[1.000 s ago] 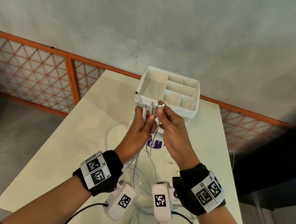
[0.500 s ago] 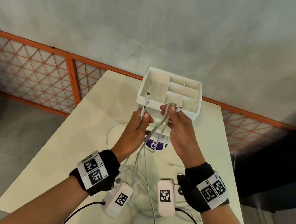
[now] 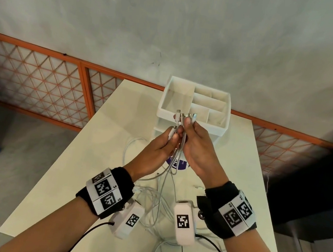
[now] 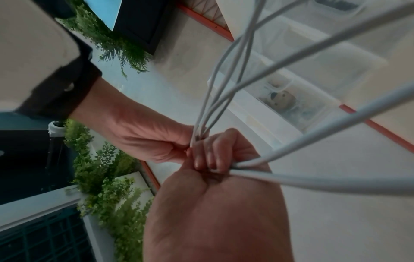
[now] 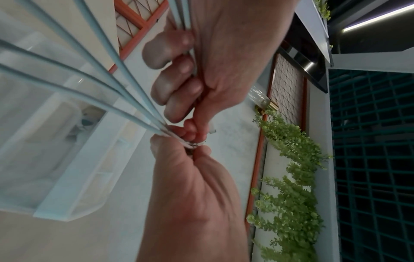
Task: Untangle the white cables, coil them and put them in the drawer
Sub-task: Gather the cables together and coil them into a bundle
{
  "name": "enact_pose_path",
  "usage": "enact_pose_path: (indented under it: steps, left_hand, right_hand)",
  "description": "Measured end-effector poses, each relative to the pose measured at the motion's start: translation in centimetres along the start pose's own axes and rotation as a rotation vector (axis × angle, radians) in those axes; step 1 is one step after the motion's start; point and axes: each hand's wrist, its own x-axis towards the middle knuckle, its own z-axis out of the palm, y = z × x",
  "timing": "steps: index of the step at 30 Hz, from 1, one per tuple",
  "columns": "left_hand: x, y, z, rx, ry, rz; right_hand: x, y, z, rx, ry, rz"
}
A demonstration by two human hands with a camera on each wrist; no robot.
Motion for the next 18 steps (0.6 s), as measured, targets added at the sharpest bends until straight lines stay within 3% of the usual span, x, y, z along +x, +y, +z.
enact_pose_path:
  steps: [7,10,14,18]
  left_hand:
    - [0.0,-0.8,-1.0,0.068,-0.206,-0.092]
    - [-0.3,-1.2,-0.9,0.042,-0.213,-0.137]
    - [-0.2,-2.1,-0.7,0.042,-0.009,-0.093]
    - [0.4,-1.6,-0.9,0.015,0.201,-0.037]
  right_hand:
    - [-0.5,-0.5,-0.7,-0.016,-0.158,0.099]
    - [-0.6,-0.7,-0.8,-0.021,-0.128,0.089]
    - [-0.5,-1.0,-1.2,0.008,-0.002,0.027]
    - [-1.1,-0.2,-0.5,-0.163,0.006,-0.040]
